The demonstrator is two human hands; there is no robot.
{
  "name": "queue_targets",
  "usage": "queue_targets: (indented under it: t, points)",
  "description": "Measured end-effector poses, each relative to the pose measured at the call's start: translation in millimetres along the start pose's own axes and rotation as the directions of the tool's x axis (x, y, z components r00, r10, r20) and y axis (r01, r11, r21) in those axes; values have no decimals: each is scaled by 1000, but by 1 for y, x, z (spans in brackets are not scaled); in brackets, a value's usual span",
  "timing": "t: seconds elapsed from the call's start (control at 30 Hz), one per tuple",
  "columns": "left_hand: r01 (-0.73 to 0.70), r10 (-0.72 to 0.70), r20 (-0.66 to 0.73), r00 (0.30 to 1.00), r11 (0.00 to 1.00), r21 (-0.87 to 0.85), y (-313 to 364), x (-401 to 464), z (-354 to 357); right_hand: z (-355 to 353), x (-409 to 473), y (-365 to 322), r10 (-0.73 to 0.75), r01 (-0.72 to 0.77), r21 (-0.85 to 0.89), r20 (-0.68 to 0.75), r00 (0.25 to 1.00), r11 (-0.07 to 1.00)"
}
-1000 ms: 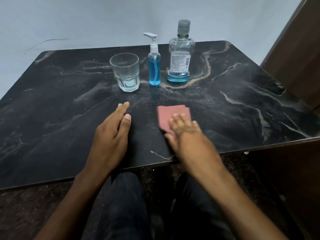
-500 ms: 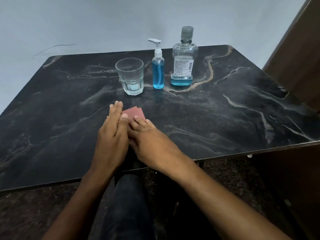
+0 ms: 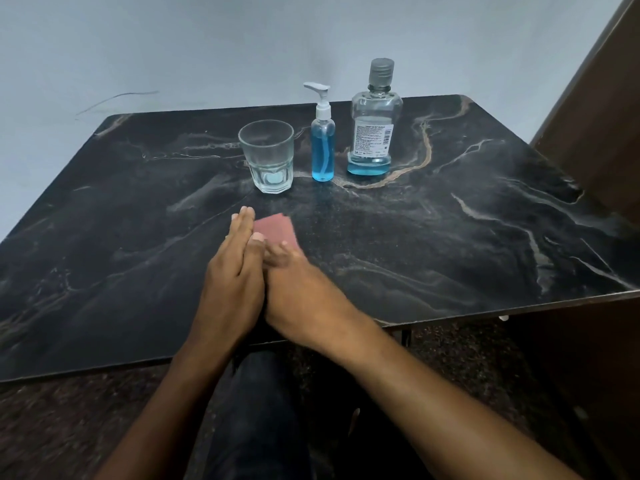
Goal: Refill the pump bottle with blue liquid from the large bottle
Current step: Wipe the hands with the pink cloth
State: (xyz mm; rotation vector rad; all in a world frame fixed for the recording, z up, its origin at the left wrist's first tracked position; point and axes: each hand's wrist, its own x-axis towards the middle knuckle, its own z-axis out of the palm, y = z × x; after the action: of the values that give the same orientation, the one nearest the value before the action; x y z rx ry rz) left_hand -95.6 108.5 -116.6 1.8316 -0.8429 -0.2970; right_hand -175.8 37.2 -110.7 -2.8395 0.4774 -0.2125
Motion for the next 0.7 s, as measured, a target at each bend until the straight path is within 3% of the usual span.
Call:
queue_targets:
  t: [0.07,0.2,0.33,0.4,0.47,0.53,0.6,0.7]
  points:
    - [1,-1,13,1000,1000,-5,-1,0,0,2,-9,-1,-37,36,22,25,999,999]
    - [-35,29,74,997,996,79,-5,1,4,-9,-30,39,182,-179,77,-25,983,981]
    - [-157,114,196,974,963,220,-4,-2,7,-28,-58,92,501,-499,51,-105,859,865]
    - [-198,145,226,963,951,235,-1,-3,9,-28,-60,93,557,-562,-9,-116,822,827]
    - [-192,144,221,965,958,211,5,-2,11,-22,-54,70,469,-473,-7,-121,875,881]
    - [-176,133,211,968,964,200,11,0,13,-12,-52,39,248,-245,41,-110,962,969]
    - [-179,137,202,970,962,206,15,2,13,-8,-57,19,82,-77,89,-49,995,993]
    - [-173,135,194,972,965,195,19,1,14,-21,-69,38,139,-133,148,-32,990,980]
